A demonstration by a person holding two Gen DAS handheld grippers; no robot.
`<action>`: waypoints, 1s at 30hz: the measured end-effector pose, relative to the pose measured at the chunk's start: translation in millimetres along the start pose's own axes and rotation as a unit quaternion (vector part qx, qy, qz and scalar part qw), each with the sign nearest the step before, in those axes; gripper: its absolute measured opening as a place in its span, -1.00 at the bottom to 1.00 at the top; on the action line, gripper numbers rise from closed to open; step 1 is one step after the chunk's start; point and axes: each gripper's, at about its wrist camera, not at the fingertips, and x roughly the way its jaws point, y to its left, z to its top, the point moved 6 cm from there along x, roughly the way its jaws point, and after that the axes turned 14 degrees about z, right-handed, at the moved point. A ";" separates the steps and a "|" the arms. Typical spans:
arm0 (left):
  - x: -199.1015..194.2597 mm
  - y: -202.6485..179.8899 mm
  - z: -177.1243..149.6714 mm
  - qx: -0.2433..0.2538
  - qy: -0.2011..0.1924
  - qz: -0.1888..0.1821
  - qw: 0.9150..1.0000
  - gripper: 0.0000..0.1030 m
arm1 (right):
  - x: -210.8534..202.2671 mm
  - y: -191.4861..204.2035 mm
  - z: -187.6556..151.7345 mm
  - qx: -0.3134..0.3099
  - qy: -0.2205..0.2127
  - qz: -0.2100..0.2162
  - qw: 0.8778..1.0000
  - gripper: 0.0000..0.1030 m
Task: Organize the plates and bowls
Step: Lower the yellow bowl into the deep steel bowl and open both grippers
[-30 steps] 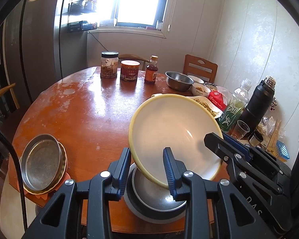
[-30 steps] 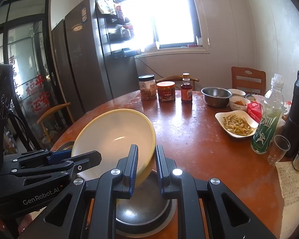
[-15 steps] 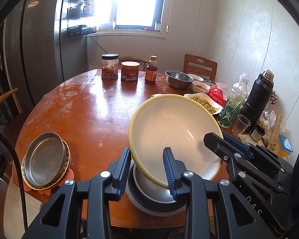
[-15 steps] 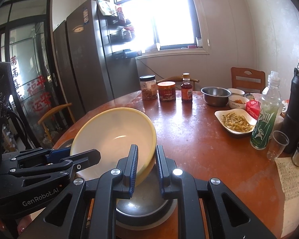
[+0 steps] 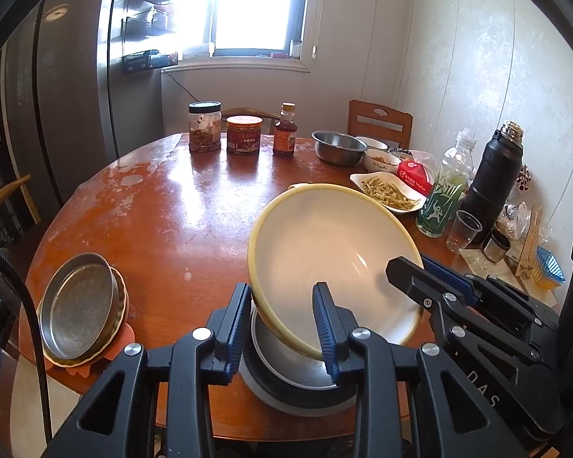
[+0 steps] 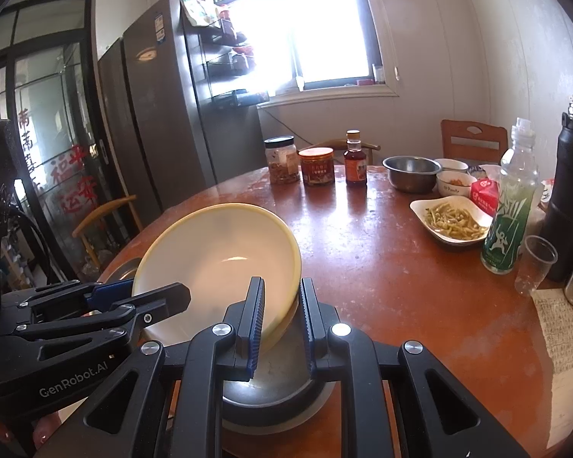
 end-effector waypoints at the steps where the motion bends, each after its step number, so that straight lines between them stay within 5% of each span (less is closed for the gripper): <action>1: 2.9 -0.3 -1.2 0.001 0.003 0.001 1.000 -0.36 | 1.8 -1.3 -1.3 0.002 0.001 0.001 1.000 -0.62; 17: 45.3 -6.2 -16.8 0.007 0.012 -0.001 1.000 -0.36 | 36.5 -22.1 -26.9 0.024 0.031 -0.013 0.999 -0.62; 30: 50.3 -7.8 -22.9 0.028 -0.020 0.006 0.999 -0.36 | 43.6 -20.4 -38.1 0.016 0.043 -0.021 0.999 -0.62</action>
